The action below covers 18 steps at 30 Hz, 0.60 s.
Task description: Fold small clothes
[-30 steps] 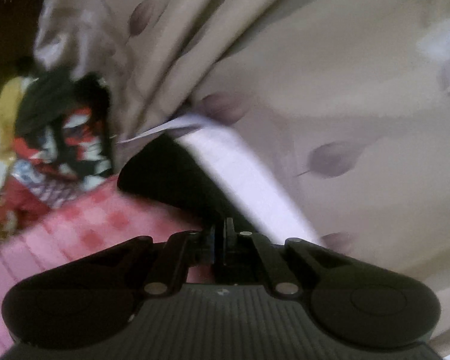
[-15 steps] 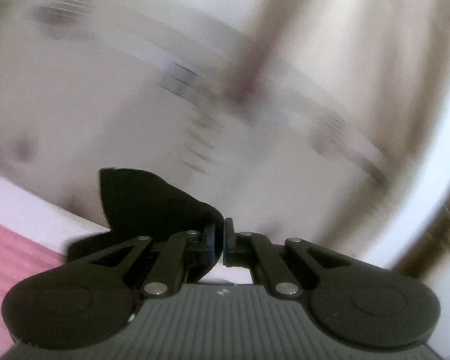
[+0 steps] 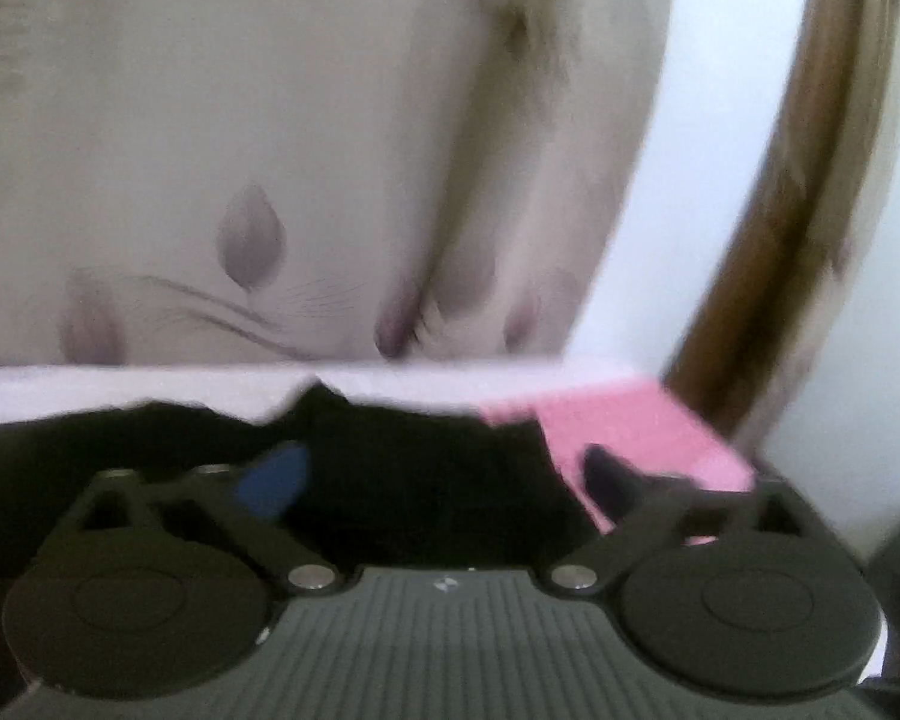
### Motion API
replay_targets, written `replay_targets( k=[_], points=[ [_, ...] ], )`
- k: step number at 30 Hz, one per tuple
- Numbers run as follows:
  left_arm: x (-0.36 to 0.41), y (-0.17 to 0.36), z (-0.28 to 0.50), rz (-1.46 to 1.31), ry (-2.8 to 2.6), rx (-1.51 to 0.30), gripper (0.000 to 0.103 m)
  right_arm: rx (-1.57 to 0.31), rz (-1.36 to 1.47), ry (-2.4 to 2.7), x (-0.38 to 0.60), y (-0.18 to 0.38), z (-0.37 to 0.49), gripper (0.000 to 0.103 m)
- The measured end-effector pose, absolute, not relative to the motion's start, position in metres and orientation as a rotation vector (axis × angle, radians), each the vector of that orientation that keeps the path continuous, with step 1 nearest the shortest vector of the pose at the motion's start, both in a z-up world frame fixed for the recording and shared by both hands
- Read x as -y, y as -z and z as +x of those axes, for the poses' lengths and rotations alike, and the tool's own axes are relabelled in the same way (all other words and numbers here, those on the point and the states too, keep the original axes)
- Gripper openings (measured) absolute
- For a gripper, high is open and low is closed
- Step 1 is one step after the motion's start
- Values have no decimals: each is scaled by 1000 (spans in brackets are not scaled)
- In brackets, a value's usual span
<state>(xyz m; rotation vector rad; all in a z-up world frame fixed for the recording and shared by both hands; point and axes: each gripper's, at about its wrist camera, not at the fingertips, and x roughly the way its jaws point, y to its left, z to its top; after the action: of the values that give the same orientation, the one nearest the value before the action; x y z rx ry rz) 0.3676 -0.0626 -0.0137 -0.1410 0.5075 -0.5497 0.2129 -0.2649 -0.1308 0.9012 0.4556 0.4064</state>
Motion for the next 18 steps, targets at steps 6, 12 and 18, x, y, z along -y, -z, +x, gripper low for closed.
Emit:
replay_targets(
  k=[6,12,18],
  points=[
    [-21,28,335,-273,325,-426,103,-488,820,-331,263,111,214,80],
    [-78,84,342,-288,109,-494,102,-497,371,-267,220,46,273,79],
    [-96,105,343,-369,46,-486,102,-564,-131,-133,151,52,361,58]
  ],
)
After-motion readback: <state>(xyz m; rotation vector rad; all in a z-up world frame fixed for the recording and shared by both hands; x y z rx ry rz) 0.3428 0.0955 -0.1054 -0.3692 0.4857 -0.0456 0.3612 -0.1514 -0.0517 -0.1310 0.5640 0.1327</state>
